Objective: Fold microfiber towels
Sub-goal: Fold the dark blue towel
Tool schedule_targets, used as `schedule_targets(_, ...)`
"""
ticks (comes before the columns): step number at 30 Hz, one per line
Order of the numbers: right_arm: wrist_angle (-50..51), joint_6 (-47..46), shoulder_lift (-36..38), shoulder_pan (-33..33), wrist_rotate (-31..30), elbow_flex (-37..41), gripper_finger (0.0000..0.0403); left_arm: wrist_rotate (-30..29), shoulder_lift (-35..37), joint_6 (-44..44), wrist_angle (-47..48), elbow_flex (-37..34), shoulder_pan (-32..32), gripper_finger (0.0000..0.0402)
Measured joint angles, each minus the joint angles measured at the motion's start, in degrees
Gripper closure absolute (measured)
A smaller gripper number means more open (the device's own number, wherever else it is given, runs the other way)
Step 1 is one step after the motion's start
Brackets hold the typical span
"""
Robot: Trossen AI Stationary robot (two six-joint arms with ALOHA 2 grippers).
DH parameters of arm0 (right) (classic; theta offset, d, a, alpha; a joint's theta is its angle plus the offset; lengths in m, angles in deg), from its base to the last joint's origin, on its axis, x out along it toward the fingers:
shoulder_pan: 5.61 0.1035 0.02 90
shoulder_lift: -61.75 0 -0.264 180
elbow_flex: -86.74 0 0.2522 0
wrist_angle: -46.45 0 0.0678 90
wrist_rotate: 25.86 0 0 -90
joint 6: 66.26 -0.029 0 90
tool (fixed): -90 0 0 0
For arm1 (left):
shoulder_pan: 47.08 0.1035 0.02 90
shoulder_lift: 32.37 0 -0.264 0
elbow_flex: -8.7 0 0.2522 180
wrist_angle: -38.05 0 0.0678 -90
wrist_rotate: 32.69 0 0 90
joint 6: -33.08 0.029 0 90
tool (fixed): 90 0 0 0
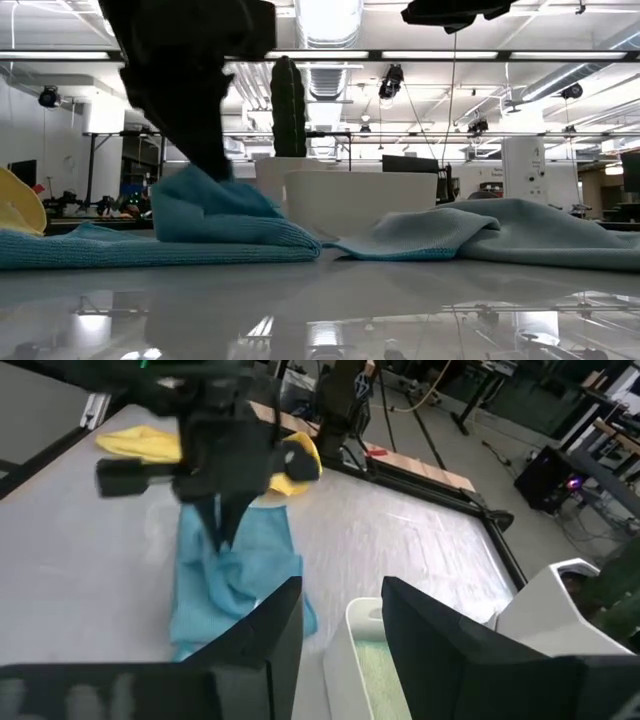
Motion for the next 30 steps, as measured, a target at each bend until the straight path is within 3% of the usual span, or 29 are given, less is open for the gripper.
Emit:
schedule_targets(7, 0.0, -0.6, 0.0, 0.0, 0.0, 0.0, 0.0273, -0.4, 5.5, -13.5, 8.6, -1.4, -2.9, 0.0401)
schedule_targets(14, 0.9, -2.8, 0.0, 0.0, 1.3, 0.0, 0.0273, -0.4, 6.2, -28.6, 9.5, -3.8, -6.8, 0.0401)
schedule_targets(20, 1.8, -3.2, -2.6, 0.0, 13.8, 0.1, 0.0273, -0.3, 6.1, -30.0, 9.5, -6.1, -7.8, 0.0401)
schedule_targets(30, -11.9, 2.6, -21.2, -1.5, 14.0, -3.4, 0.0295, -1.4, 6.1, -28.0, 9.6, -6.5, -7.6, 0.0401)
